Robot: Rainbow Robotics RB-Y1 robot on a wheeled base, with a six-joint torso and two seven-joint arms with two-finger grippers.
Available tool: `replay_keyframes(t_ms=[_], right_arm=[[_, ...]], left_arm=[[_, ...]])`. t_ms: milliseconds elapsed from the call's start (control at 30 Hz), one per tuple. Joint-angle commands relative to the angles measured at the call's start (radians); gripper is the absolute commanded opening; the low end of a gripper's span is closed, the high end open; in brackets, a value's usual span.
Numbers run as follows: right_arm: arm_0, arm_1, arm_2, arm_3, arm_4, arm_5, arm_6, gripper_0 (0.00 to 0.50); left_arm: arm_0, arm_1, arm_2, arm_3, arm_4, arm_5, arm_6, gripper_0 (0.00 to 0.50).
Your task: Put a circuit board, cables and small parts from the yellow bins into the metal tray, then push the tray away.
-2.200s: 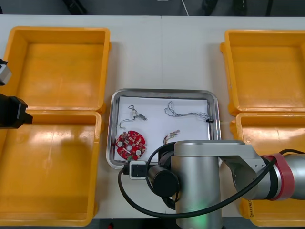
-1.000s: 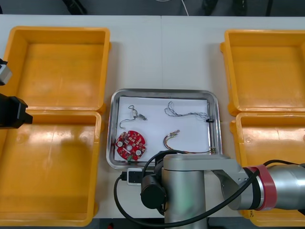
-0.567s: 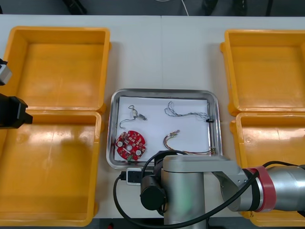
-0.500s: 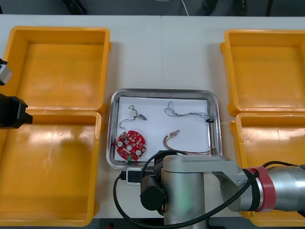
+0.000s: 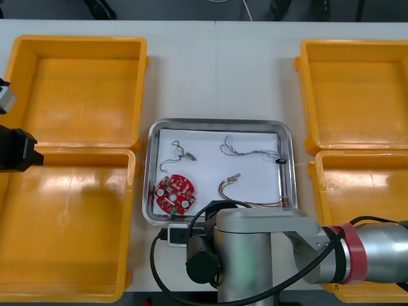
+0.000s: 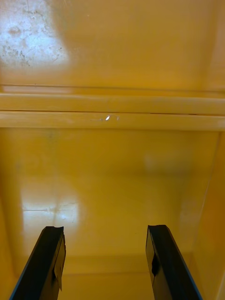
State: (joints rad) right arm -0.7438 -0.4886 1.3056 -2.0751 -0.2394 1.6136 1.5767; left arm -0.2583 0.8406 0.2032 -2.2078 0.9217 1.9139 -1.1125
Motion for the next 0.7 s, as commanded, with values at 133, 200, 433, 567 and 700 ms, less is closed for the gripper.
replay_keyframes(t_ms=[133, 200, 433, 567, 700], right_arm=[[0.008, 0.042, 0.018, 0.029, 0.023, -0.009, 0.005, 0.500], [0.008, 0.042, 0.017, 0.029, 0.023, -0.009, 0.005, 0.500], [0.008, 0.042, 0.018, 0.015, 0.025, -0.004, 0.002, 0.500], [0.008, 0.038, 0.017, -0.005, 0.025, 0.005, 0.000, 0.500], [0.008, 0.033, 0.017, -0.008, 0.025, 0.005, 0.000, 0.500]], left_arm=[[0.011, 0.043, 0.028, -0.029, 0.008, 0.006, -0.072, 0.500], [0.011, 0.043, 0.028, -0.029, 0.008, 0.006, -0.072, 0.500], [0.011, 0.043, 0.028, -0.029, 0.008, 0.006, -0.072, 0.500], [0.011, 0.043, 0.028, -0.029, 0.008, 0.006, -0.072, 0.500], [0.011, 0.043, 0.028, -0.029, 0.008, 0.006, -0.072, 0.500]])
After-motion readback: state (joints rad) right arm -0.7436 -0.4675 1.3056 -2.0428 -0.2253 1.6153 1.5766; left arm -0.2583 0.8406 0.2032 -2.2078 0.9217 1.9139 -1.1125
